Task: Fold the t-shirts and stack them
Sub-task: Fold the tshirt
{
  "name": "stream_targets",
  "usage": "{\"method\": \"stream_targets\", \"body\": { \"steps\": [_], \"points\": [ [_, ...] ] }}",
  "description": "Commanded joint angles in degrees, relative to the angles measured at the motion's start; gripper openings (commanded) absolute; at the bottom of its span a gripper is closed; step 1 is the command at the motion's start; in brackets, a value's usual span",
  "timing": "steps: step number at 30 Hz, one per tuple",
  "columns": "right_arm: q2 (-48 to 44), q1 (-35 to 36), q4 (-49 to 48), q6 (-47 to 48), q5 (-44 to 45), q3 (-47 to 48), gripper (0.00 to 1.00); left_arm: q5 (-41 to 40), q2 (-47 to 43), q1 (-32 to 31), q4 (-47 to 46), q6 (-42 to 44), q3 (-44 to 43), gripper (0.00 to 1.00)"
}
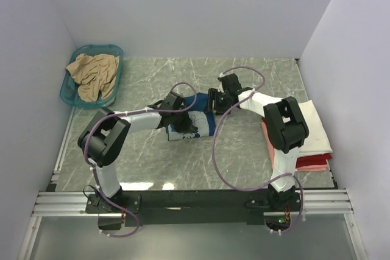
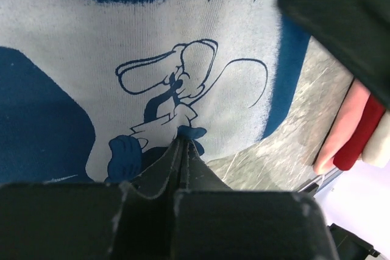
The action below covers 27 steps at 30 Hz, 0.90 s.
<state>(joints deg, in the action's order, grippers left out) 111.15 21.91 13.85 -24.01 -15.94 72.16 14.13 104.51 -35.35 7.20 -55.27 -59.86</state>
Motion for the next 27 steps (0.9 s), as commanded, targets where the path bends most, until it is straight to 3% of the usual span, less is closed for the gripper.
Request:
{"method": "stream_targets", "body": {
  "steps": [1, 6, 13, 15, 16, 19, 27],
  "points": [
    [2.48, 0.50, 1.27, 1.51, 0.04, 3.07, 0.70, -0.24, 0.78, -0.07, -1.40, -0.11, 1.05, 0.01],
    [4.69, 2.17, 1.27, -0.15, 1.44, 3.34, 0.67, -0.42, 0.00, -0.07, -1.05, 0.07, 1.41, 0.01],
    [5.65, 3.93, 1.44, -3.59, 3.89, 2.37, 0.43, -0.60, -0.80, -0.15, 0.53, 0.77, -0.17, 0.01],
    [6.00, 4.37, 2.41, -4.72, 5.48, 2.90, 0.33, -0.77, -1.06, 0.02, 2.02, 1.30, -1.31, 0.01],
    [6.09, 4.45, 2.94, -5.25, 6.88, 2.81, 0.20, -0.95, -1.06, 0.28, 2.81, 1.91, -2.71, 0.01],
    [4.78, 4.37, 4.25, -7.54, 10.74, 1.76, 0.00, -1.47, -2.90, 1.25, 5.80, 2.97, -4.56, 0.01],
    [-2.42, 2.70, 11.10, -16.31, 24.18, 0.44, 0.00, -0.78, -14.58, 3.01, 9.32, 3.67, -3.34, 0.03]
  ]
}}
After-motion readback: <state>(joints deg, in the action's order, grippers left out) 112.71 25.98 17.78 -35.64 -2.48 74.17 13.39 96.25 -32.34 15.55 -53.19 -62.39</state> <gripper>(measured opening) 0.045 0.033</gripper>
